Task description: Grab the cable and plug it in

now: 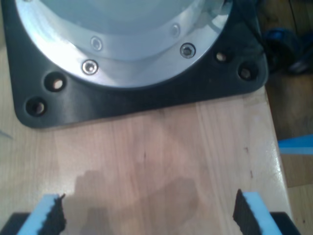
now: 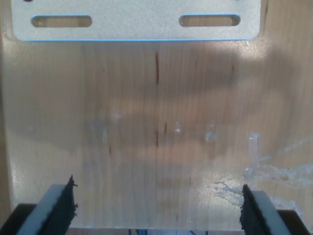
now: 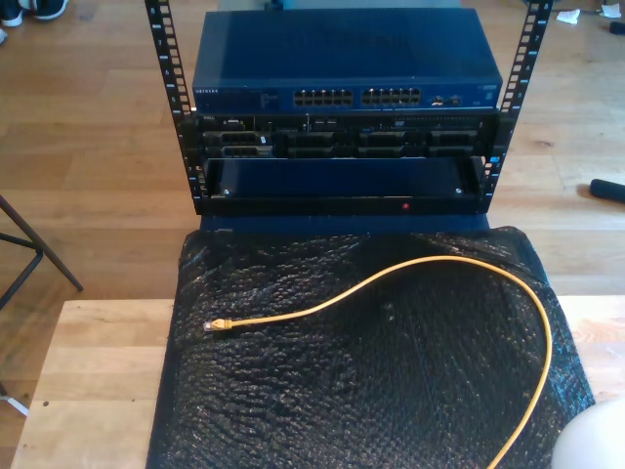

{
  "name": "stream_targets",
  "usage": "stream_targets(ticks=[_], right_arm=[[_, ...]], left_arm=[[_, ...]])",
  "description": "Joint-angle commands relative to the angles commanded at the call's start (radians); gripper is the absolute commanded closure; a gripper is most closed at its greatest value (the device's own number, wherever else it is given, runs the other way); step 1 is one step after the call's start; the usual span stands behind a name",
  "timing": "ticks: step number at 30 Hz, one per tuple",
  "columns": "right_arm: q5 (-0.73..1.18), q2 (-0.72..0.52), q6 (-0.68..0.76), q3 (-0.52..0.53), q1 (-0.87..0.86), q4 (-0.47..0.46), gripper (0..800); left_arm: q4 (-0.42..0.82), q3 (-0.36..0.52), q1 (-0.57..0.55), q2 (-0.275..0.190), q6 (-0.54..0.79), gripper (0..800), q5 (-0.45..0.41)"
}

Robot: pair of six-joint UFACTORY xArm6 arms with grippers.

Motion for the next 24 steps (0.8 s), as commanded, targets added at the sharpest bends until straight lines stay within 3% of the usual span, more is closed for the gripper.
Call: stream_targets(ticks=[17, 24], right_arm=[[0.014, -0.054, 0.003, -0.014, 0.002, 0.0, 3], [0.08, -0.1, 0.003, -0.057, 0.0, 0.002, 4]], left_arm=[[0.009, -0.012, -0.003, -0.005, 0.0, 0, 0.008], [0.009, -0.057, -0.005, -0.014, -0.002, 0, 0.092]])
